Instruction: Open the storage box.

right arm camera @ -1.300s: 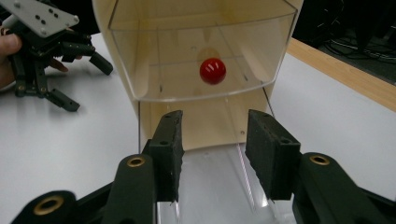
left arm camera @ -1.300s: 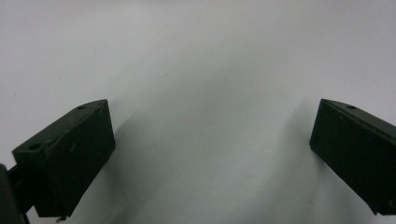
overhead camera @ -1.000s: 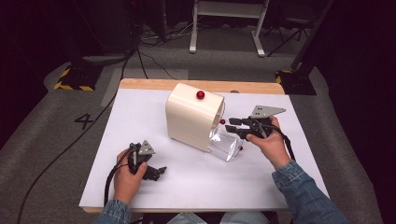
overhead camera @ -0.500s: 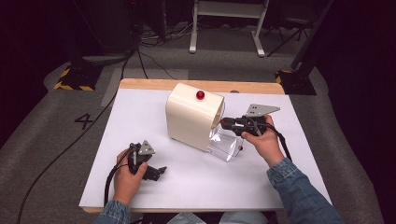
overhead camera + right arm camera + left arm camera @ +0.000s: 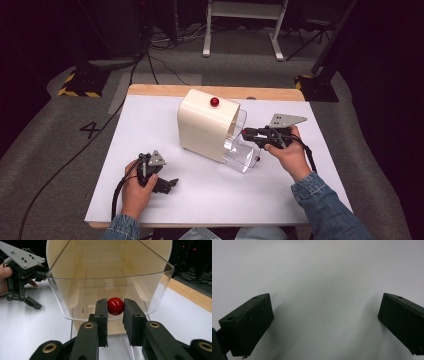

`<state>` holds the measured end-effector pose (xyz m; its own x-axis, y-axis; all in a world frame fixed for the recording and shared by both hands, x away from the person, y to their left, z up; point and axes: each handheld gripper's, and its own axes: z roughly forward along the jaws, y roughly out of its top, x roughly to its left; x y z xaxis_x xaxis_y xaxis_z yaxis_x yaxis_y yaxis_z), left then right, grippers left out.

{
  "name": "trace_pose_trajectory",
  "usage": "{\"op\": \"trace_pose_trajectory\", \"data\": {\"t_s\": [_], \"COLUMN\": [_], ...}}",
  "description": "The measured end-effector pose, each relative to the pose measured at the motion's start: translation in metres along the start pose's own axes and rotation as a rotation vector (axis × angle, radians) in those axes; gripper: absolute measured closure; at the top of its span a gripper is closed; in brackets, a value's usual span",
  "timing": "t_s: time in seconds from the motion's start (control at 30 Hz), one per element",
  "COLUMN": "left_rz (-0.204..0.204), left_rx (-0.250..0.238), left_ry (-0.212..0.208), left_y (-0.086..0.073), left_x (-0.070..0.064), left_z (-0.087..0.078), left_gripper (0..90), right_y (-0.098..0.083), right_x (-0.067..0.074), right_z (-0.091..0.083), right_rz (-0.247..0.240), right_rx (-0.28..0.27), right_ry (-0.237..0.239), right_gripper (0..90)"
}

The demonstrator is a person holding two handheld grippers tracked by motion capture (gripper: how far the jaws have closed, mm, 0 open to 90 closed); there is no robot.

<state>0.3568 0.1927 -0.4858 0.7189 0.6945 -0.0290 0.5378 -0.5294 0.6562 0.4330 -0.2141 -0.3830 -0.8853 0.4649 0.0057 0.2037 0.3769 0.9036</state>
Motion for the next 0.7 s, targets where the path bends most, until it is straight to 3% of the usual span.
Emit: {"op": "trace_pose_trajectory", "data": {"t_s": [0.7], "left_rz": [0.001], "left_rx": [0.002], "left_ry": [-0.001], "left_y": [0.000], "left_x": [0.000], "left_z": [0.000], "left_gripper": [0.0], "right_y": [-0.017], "right_x": [0.000], "right_z": [-0.045], "right_rz": [0.008], "right_rx": [-0.004], "right_ry": [-0.019], "right_gripper": [73.8]}}
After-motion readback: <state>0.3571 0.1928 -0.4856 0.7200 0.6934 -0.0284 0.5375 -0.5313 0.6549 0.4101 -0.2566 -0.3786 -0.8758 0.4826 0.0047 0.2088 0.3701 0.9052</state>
